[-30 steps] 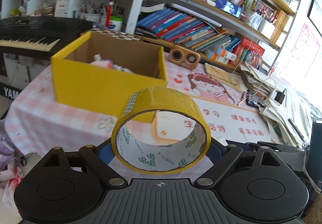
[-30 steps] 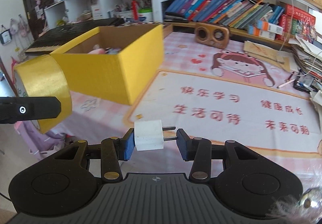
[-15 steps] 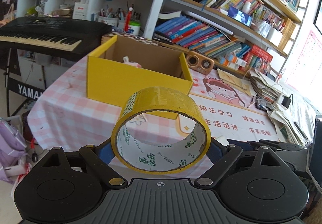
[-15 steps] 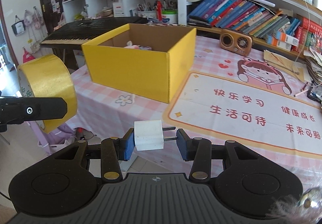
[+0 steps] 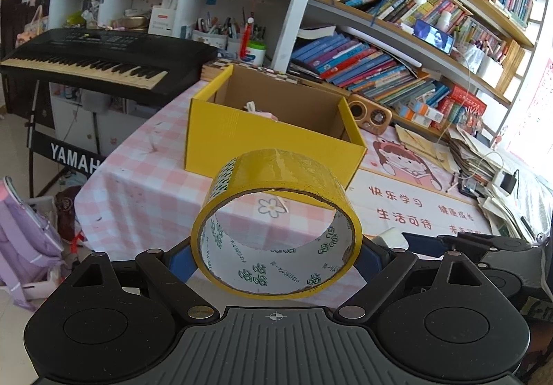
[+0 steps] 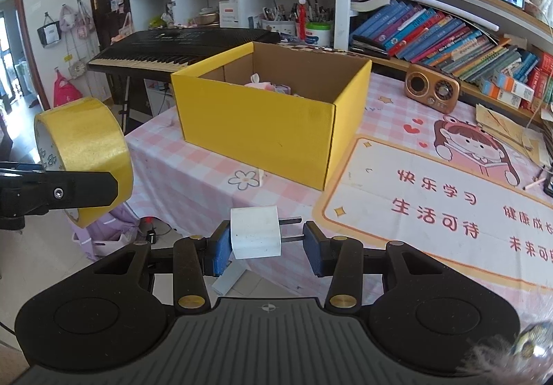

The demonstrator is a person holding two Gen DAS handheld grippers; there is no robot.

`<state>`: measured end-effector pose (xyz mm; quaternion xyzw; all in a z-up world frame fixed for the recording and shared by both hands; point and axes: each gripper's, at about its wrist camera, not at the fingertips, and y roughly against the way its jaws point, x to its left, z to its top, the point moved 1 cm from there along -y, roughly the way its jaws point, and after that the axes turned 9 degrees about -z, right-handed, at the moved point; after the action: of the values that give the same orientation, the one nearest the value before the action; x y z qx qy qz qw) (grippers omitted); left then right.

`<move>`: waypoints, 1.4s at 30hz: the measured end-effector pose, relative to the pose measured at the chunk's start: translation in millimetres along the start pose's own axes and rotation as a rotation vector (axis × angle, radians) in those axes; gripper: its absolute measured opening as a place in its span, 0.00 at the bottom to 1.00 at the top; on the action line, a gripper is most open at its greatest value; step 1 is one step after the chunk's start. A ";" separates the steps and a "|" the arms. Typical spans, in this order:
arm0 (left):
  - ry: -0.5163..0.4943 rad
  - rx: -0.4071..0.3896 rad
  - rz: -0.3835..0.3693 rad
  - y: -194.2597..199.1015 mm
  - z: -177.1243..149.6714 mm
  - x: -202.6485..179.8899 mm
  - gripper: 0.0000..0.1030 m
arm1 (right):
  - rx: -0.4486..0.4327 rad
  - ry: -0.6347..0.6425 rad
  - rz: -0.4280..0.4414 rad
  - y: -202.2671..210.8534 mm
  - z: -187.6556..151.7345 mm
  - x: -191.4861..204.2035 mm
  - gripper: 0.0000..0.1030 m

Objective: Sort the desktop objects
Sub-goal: 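Lift and carry the tape roll and plug toward the yellow box with both tools, then lower the tape roll into the box with the left tool while the right tool lowers the plug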

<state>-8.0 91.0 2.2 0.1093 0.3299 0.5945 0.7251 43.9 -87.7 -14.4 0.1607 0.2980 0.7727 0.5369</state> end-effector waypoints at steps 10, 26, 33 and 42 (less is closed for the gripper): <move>0.005 -0.010 0.020 -11.3 10.5 8.3 0.88 | -0.029 -0.002 0.016 -13.3 19.4 -3.9 0.40; -0.040 -0.069 0.046 -62.0 86.1 9.2 0.88 | -0.130 -0.019 0.055 -55.8 99.0 -33.1 0.40; -0.079 -0.076 0.079 -94.3 124.4 9.7 0.89 | -0.150 0.071 0.067 -91.1 131.8 -44.1 0.40; -0.120 0.026 0.084 -161.1 169.3 22.0 0.89 | -0.085 0.346 0.082 -162.3 164.4 -39.1 0.40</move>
<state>223.9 107.7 34.2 0.1678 0.2886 0.6124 0.7166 270.9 -36.6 12.3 0.0145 0.3461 0.8220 0.4521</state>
